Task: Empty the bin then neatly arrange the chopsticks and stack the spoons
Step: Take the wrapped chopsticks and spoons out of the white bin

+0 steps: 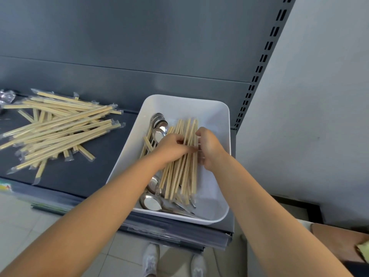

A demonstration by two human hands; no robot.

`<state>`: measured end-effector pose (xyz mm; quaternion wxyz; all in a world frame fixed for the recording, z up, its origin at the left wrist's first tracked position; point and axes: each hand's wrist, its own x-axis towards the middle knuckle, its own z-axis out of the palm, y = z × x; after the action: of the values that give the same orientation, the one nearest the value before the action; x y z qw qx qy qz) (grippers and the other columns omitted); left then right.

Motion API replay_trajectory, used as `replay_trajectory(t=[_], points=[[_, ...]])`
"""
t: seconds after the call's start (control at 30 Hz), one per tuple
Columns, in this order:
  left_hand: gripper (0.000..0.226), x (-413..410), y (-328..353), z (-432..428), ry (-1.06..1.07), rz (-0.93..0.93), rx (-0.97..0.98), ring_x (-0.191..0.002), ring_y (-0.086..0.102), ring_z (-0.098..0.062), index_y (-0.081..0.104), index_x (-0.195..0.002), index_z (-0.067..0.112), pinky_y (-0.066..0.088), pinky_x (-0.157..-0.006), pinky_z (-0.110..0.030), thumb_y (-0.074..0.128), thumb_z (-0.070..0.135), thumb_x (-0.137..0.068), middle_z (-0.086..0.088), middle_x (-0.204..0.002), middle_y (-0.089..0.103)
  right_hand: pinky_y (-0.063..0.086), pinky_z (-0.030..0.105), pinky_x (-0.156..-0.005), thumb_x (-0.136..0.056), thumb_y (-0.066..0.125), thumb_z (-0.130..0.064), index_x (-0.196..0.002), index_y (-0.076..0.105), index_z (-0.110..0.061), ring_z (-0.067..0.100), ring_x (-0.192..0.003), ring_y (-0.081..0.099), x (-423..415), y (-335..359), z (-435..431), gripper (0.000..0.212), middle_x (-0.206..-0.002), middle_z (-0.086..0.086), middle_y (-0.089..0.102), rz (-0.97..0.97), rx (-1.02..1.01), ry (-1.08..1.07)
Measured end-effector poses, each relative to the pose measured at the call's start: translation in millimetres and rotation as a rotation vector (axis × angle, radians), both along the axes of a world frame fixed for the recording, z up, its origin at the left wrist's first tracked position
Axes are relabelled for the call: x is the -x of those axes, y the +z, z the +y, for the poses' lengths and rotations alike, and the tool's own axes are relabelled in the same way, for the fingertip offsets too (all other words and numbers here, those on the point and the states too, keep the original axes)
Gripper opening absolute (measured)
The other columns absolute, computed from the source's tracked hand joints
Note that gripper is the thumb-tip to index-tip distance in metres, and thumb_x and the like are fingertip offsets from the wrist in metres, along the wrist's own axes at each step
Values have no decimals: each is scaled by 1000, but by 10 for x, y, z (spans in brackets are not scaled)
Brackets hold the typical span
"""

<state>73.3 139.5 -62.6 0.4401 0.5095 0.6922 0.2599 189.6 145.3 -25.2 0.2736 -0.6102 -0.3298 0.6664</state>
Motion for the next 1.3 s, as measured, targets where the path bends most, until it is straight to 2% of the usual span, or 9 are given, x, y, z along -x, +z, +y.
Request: replay_trajectory(t=[0.17,0.27,0.33,0.47,0.6,0.7,0.93,1.1,1.3], points=[[27,21,121,-25,3,-302,121,-72,68,-19,64,-99,7,50,-56,-26,72,7,-73,-9,-85,70,40,29,-60,-87,41,-26,-82,56,-9,22,-64,47,83,7,-26,24,-75,7,54,3,-118,66],[22,35,203,-18,71,-442,99,-79,69,-26,66,-100,4,57,-74,-36,62,-7,-81,-12,-85,70,44,33,-63,-82,41,-29,-102,61,-3,24,-73,51,106,-24,-19,38,-89,9,57,40,-192,-19],[21,21,291,-56,109,-535,83,-78,69,-27,68,-101,6,57,-81,-41,59,-5,-85,-11,-84,72,45,29,-58,-89,39,-23,-93,61,-6,21,-67,53,69,-17,-5,28,-82,6,57,105,-204,-43],[20,0,501,-147,181,-555,45,-71,68,-24,65,-96,11,55,-72,-37,54,-3,-88,-10,-77,70,41,17,-41,-93,41,-14,-80,58,-8,12,-43,54,121,176,-35,22,-68,6,57,290,-185,-51],[33,174,799,-190,290,-525,-147,-75,62,-14,48,-120,10,49,-55,-20,45,-4,-91,-8,-90,61,52,30,-60,-84,38,6,-91,69,-3,26,-71,66,585,478,-67,32,-82,15,68,272,-350,-23],[35,585,1067,-287,311,-534,-252,-83,61,-13,42,-127,8,48,-59,-20,46,-2,-93,-8,-99,60,51,41,-75,-79,37,7,-68,69,-9,33,-82,65,1059,759,-114,37,-82,16,69,270,-438,43],[43,2166,1450,-867,217,-452,-264,-77,61,-14,48,-126,17,50,-56,-24,42,-10,-93,-8,-95,62,52,42,-73,-85,43,7,-92,65,-9,32,-89,62,2527,1069,-470,28,-93,16,65,203,-498,225],[52,3253,1417,-1222,255,-594,-204,-70,62,-17,53,-113,28,52,-63,-35,35,-16,-91,-4,-82,64,48,23,-49,-88,42,7,-94,65,-17,22,-81,61,3581,1030,-786,35,-89,7,66,181,-519,333],[43,3901,1154,-1155,316,-706,-98,-67,64,-18,51,-114,16,53,-53,-33,30,-14,-93,-9,-86,62,48,17,-51,-92,44,5,-100,68,-8,7,-65,63,4215,805,-855,29,-92,8,69,236,-360,280]])
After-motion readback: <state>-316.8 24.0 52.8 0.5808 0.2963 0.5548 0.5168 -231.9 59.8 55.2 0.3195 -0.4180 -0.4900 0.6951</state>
